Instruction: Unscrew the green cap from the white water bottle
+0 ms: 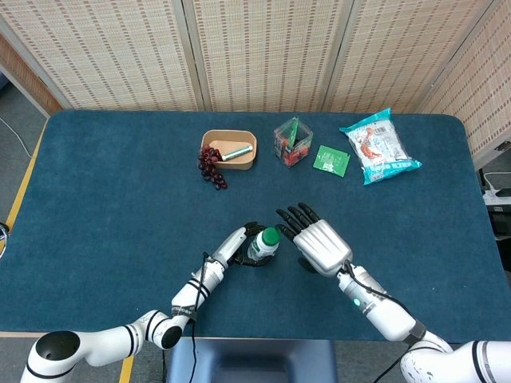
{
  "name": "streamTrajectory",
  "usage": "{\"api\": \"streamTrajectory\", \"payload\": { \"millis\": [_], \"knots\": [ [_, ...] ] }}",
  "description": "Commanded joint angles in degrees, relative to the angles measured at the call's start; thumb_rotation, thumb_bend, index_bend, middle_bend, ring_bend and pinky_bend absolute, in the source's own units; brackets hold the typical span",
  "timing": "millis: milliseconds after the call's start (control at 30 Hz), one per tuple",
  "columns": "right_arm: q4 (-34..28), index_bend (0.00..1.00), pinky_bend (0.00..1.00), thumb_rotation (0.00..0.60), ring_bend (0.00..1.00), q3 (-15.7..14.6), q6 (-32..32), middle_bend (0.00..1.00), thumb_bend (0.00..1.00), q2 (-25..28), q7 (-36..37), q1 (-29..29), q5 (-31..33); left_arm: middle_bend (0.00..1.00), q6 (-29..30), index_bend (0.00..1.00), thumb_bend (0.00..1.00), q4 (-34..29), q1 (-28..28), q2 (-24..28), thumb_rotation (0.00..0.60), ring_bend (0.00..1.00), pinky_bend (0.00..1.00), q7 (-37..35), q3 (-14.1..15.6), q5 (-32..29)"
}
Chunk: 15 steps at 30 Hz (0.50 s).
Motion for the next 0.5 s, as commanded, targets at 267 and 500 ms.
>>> {"api": "streamTrajectory", "payload": {
  "millis": [267, 500],
  "knots": [
    [-1.10, 0.17, 0.00, 0.600, 0.00, 0.07, -0.28, 0.00, 0.22, -0.52, -1.07, 0.71, 0.33, 0.88, -1.87, 0.73, 1.00, 0.74, -0.88, -0.37, 0.600, 0.39, 0.00, 1.46, -0.03, -0.68],
    [-2.17, 0.18, 0.00, 0.600, 0.00, -0.03, -0.19, 0.00, 0.22, -1.04, -2.29, 1.25, 0.13, 0.90, -3.68, 0.73, 1.00, 0.74, -1.39, -0.03, 0.600, 0.40, 0.00, 1.60, -0.02, -1.08]
  ]
}}
